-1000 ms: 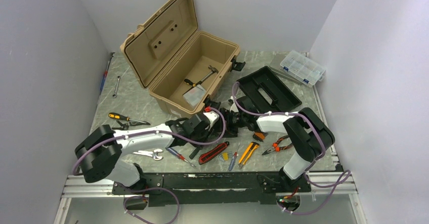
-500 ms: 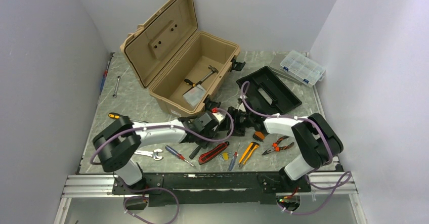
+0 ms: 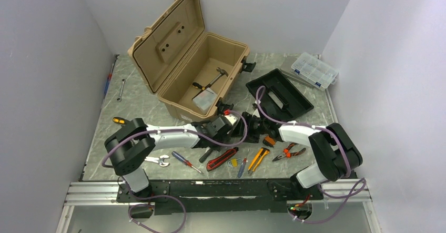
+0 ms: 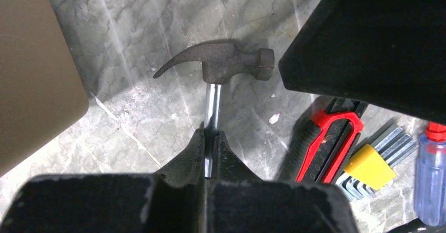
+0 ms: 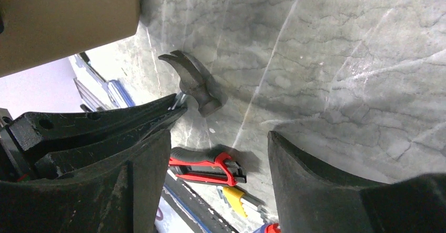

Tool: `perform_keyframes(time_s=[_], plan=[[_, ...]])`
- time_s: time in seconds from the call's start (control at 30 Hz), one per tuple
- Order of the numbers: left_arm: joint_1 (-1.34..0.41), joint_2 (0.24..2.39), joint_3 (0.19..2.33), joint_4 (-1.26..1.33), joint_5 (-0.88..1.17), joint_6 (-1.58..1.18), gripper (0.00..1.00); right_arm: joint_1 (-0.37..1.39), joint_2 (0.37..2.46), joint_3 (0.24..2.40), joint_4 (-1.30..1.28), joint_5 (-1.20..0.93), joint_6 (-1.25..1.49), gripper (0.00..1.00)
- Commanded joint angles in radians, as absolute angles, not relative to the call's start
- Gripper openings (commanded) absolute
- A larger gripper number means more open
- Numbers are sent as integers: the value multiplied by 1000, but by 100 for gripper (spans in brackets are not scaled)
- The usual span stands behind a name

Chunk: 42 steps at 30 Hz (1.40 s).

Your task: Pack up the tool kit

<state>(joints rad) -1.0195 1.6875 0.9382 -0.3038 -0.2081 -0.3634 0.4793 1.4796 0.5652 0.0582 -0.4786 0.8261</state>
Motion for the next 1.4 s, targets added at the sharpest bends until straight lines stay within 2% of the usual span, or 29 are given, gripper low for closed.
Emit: perform_keyframes(time_s=[0.0,0.13,0.3,0.63,0.7,0.8,0.87,0.93,0.97,1.0,1.17,1.27,1.37], plan=[[-1014,1683,849,-236,-237,-386,0,474,1477,570,101,-513,795,71],[-1016,1550,769,-129,-224,-378,0,476,1545,588,178,-597,769,76],[-1014,1430,678,-10,-186,-367,0,514,1640,668,178,-656,744,76],[-1015,1395,656,46,-171,-356,0,578,1725,669,277,-701,839,71],[-1015,1393,657,51,-169,-352,0,580,1733,659,323,-729,867,64],[-1015,1384,647,71,-155,-348,0,580,1739,655,363,-748,895,46],[-1015,1370,636,94,-135,-348,0,580,1736,653,381,-755,908,29],[-1015,1352,627,106,-119,-350,0,580,1719,650,379,-745,909,5],[-1015,1343,627,99,-117,-353,0,581,1706,650,366,-735,904,0],[-1015,1330,628,85,-119,-358,4,579,1689,646,349,-725,898,0],[-1014,1204,623,5,-131,-382,46,577,1587,649,233,-679,841,0],[-1016,1062,623,-78,-148,-393,62,576,1534,665,147,-669,801,0],[-1016,924,632,-163,-166,-394,68,576,1471,687,54,-667,762,0]])
